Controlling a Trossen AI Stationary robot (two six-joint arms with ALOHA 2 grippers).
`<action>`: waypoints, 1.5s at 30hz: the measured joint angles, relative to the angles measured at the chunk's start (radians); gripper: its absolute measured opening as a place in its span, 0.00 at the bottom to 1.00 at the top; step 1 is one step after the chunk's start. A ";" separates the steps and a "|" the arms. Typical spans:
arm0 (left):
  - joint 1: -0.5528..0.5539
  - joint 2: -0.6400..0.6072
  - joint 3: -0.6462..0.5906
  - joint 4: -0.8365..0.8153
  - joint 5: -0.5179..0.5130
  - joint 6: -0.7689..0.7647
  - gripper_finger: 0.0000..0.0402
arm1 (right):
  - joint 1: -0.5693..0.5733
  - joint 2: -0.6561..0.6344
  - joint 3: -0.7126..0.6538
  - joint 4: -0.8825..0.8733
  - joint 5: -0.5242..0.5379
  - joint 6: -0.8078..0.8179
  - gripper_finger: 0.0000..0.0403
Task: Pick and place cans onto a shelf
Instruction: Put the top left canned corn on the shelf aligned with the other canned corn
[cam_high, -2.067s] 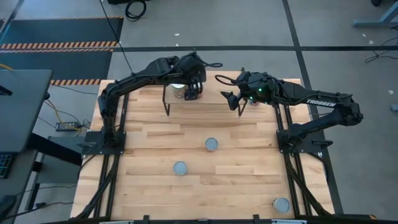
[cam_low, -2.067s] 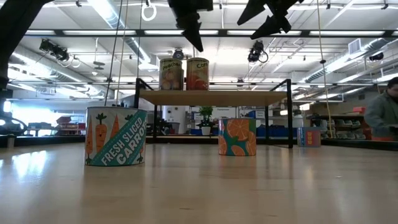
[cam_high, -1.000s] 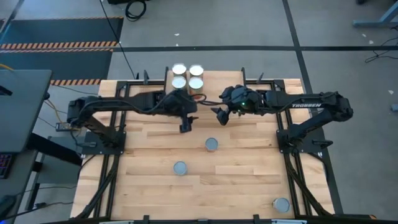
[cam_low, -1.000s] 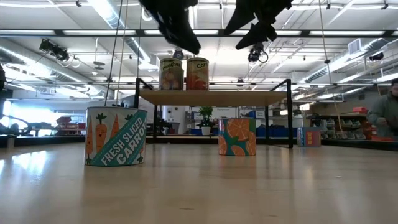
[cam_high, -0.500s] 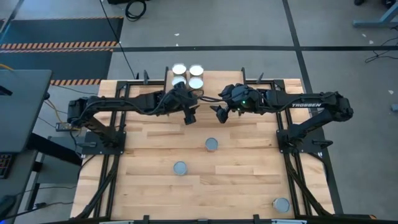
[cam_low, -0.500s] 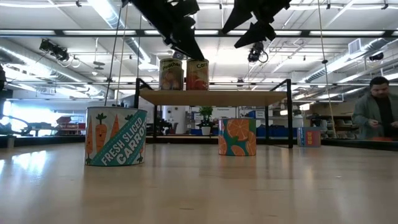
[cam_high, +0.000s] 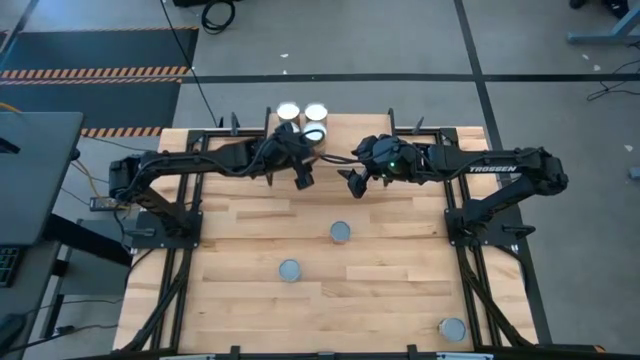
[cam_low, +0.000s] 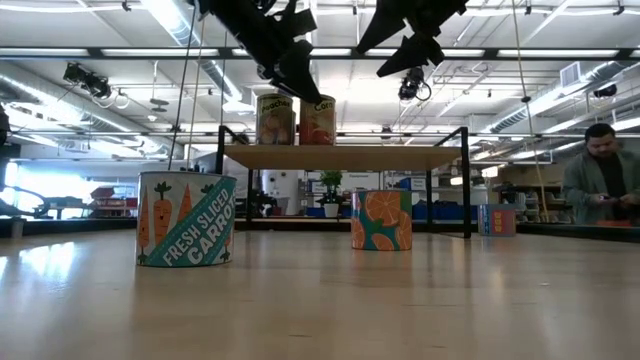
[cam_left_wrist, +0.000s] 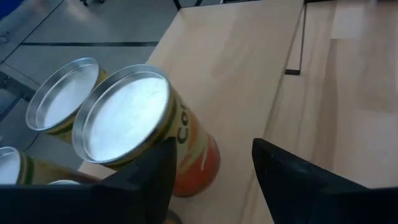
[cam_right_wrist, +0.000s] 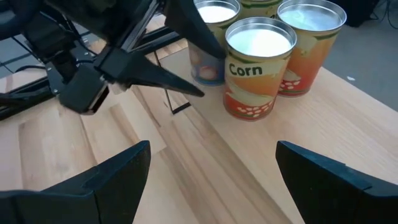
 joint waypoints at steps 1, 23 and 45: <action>0.000 0.000 0.000 0.000 0.000 0.000 0.54 | 0.000 0.000 0.000 0.000 0.000 0.000 0.88; -0.068 -0.431 0.064 -0.298 0.000 -0.078 0.54 | 0.207 0.151 0.001 -0.072 -0.116 -0.399 0.88; -0.069 -0.498 0.062 -0.353 0.000 -0.236 0.61 | -0.161 0.297 0.275 0.203 -0.231 -0.537 0.94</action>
